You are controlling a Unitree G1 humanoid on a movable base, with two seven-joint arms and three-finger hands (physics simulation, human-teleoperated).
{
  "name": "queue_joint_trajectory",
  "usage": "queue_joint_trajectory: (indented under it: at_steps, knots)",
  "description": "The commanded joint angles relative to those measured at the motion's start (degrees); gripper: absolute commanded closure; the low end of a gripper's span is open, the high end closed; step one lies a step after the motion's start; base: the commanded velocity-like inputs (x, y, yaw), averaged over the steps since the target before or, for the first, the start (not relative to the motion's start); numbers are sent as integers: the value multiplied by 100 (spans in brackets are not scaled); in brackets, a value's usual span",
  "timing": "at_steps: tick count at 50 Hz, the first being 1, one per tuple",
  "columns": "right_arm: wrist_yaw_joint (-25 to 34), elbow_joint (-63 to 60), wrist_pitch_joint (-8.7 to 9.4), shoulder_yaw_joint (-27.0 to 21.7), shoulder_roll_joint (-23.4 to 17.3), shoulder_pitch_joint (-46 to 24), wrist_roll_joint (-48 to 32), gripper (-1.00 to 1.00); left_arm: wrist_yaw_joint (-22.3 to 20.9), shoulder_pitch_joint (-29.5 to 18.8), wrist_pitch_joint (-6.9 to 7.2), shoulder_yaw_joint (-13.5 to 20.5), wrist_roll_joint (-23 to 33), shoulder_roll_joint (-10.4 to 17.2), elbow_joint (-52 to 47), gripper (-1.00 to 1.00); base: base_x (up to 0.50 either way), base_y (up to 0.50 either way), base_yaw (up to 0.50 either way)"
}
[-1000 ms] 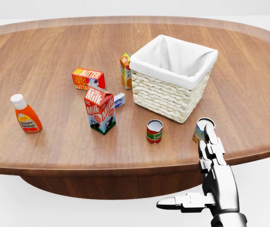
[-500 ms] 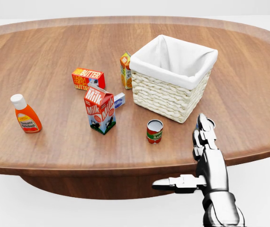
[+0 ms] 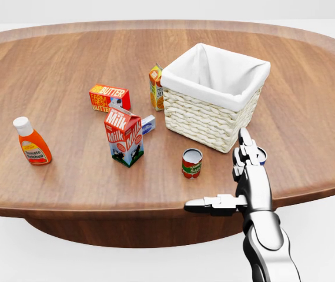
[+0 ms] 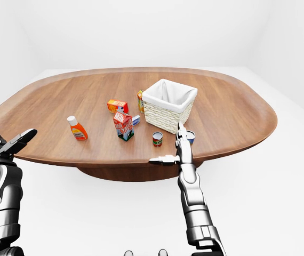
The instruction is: Pick up the alphabet soup, and put it in the basket.
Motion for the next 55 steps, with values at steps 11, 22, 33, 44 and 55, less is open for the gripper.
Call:
queue_joint_trajectory:
  at_steps: [11,22,33,44,55]
  knots:
    - [-18,178,0,-5,-20,-125,25,-100,3,-8,0,-1,-21,19,33,-100,0,0,0]
    - [-18,178,0,-5,-20,-125,26,-100,3,-8,0,-1,-21,20,33,-100,0,0,0]
    - [-97,-70,72,0,-32,73,-87,-100,-41,-61,0,-23,-11,23,177,-100,0,0,0]
    - [-29,-177,49,-8,-4,132,-12,-100,-112,-122,0,-76,21,17,407,-100,0,0,0]
    - [8,-183,0,10,28,216,62,-100,-88,-80,0,-89,16,17,313,-100,0,-9,0]
